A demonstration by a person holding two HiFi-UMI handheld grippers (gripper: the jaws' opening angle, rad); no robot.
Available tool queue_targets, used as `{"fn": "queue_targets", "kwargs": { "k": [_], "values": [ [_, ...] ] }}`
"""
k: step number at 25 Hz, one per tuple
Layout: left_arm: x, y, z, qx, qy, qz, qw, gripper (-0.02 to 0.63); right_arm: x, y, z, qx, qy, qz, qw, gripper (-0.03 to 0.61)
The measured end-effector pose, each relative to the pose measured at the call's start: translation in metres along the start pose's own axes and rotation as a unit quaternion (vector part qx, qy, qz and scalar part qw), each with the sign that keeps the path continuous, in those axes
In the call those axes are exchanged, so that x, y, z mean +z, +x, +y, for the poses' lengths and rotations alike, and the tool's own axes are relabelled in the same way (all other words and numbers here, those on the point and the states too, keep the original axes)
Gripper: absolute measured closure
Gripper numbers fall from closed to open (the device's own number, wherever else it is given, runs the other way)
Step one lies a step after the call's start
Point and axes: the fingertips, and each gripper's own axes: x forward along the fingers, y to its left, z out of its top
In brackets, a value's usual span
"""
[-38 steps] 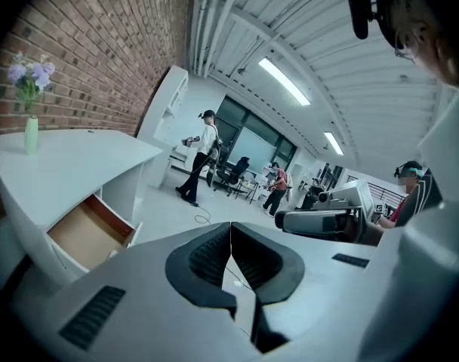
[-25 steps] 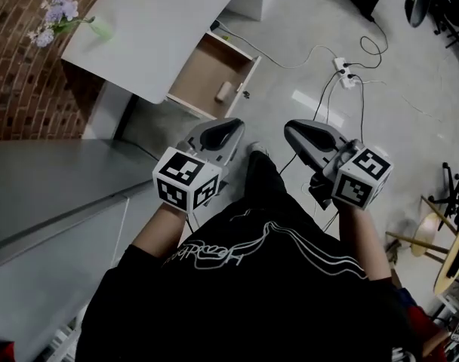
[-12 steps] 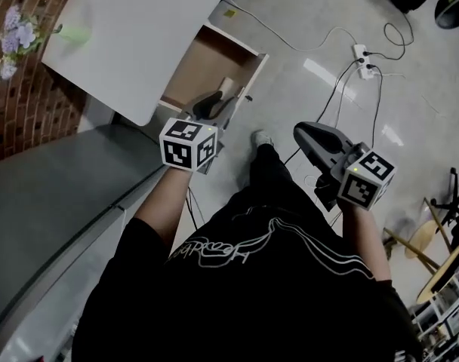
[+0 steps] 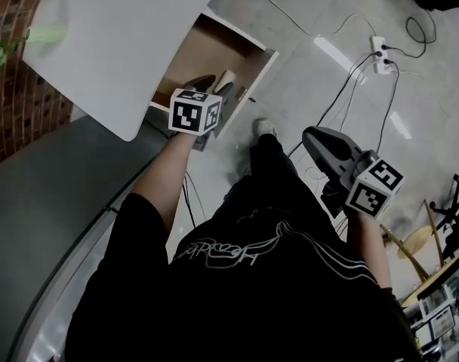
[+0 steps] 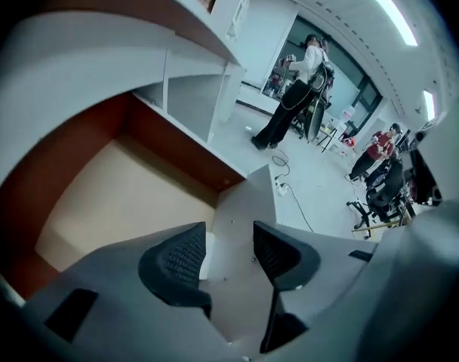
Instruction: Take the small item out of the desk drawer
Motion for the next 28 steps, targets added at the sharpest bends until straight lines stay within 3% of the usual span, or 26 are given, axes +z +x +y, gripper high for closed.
{"fn": "queue_targets", "kwargs": {
  "k": [6, 11, 16, 21, 28],
  "values": [
    [-0.031, 0.052, 0.028, 0.025, -0.006, 0.078, 0.9966, 0.403, -0.003, 0.008, -0.023, 0.009, 0.017, 0.016, 1.0, 0.525],
    [-0.054, 0.081, 0.047, 0.018, -0.005, 0.131, 0.9913, 0.403, -0.009, 0.011, -0.029, 0.013, 0.005, 0.033, 0.999, 0.525],
    [-0.062, 0.1, 0.052, 0.019, 0.006, 0.155, 0.9878, 0.407, -0.018, 0.013, -0.036, 0.018, 0.022, 0.031, 0.999, 0.525],
    [-0.07, 0.111, 0.056, 0.029, 0.018, 0.178, 0.9835, 0.463, -0.027, 0.011, -0.04, 0.015, 0.026, 0.025, 0.999, 0.525],
    [-0.072, 0.116, 0.058, 0.02, -0.01, 0.187, 0.9821, 0.479, -0.039, 0.003, -0.047, 0.007, 0.05, 0.017, 0.999, 0.525]
  ]
}}
